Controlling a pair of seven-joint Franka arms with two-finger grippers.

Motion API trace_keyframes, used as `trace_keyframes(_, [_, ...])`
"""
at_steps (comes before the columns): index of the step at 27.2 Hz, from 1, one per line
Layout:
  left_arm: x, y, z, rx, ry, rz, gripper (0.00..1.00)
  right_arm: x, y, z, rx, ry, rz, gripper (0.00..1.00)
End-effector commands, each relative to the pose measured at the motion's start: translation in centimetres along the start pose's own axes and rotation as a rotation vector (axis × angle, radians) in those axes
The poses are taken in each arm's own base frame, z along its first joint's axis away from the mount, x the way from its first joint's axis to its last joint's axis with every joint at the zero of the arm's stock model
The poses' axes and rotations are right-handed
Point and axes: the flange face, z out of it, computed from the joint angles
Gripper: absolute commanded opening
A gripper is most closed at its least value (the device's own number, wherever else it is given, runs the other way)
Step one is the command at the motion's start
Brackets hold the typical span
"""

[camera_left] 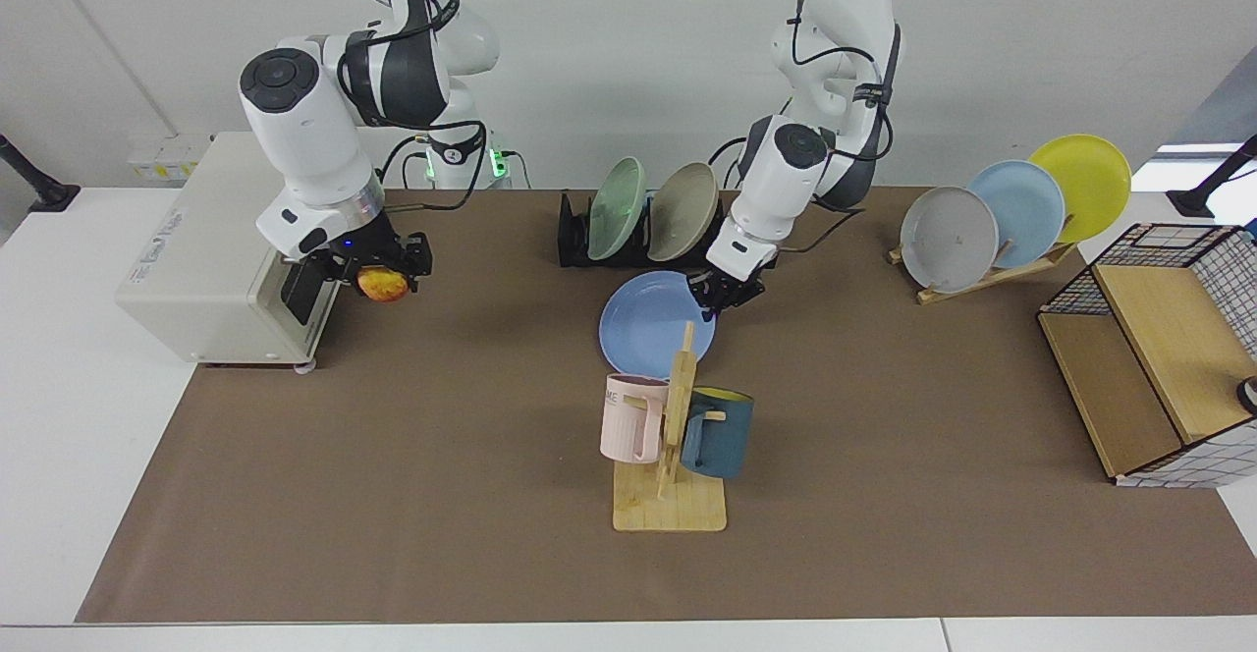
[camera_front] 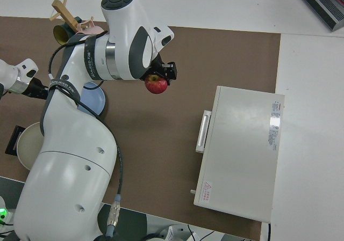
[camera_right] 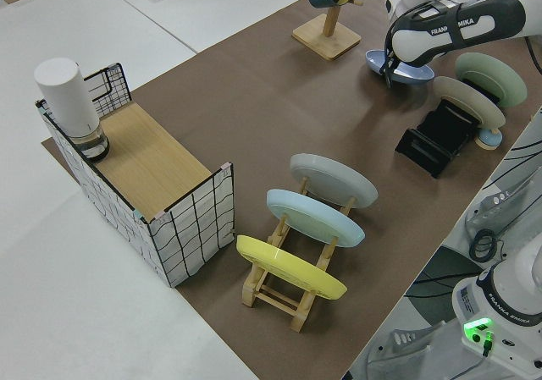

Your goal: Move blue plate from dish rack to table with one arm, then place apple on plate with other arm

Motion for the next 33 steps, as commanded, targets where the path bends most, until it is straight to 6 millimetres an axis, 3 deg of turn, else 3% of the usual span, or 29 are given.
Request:
trace_keyframes(1, [-0.9,0.0,0.9,-0.01,0.01,-0.013,0.0,-0.5,-2.4,0.2,0.009,-0.005,0.0,0.0])
trace_keyframes(6, [-0.8,-0.3,1.1,-0.014,0.021,-0.022,0.0,-0.5,-3.0,0.5,0.009,-0.005,0.003,0.0])
trace_keyframes(7, [-0.7,-0.3,1.0,-0.016,0.025,-0.027,0.05,-0.5,-3.2,0.6,0.008,-0.005,0.0,0.0])
trace_keyframes(10, [-0.1,-0.9,1.1,-0.014,0.026,-0.033,0.54,-0.5,-3.4,0.7,0.008,-0.006,0.007,0.0])
trace_keyframes(12, [0.3,-1.1,0.9,-0.007,0.021,-0.015,1.0,-0.6,-3.4,0.8,0.008,-0.008,0.007,0.0])
trace_keyframes(17, [1.3,-0.6,0.0,0.022,-0.032,-0.002,1.0,-0.5,-3.5,1.0,0.008,-0.011,0.004,0.0])
trace_keyframes(22, [3.6,-2.0,-3.2,0.124,-0.073,0.037,1.0,-0.5,-5.2,1.4,0.039,-0.016,0.0,0.0])
trace_keyframes(28, [5.8,-4.2,-8.5,0.192,-0.078,0.027,1.0,-0.1,-8.4,2.1,0.05,0.025,-0.01,0.0])
trace_keyframes(33, [6.6,-5.9,-14.7,0.209,-0.067,0.057,1.0,-0.1,-13.4,3.0,0.052,0.043,0.033,0.0])
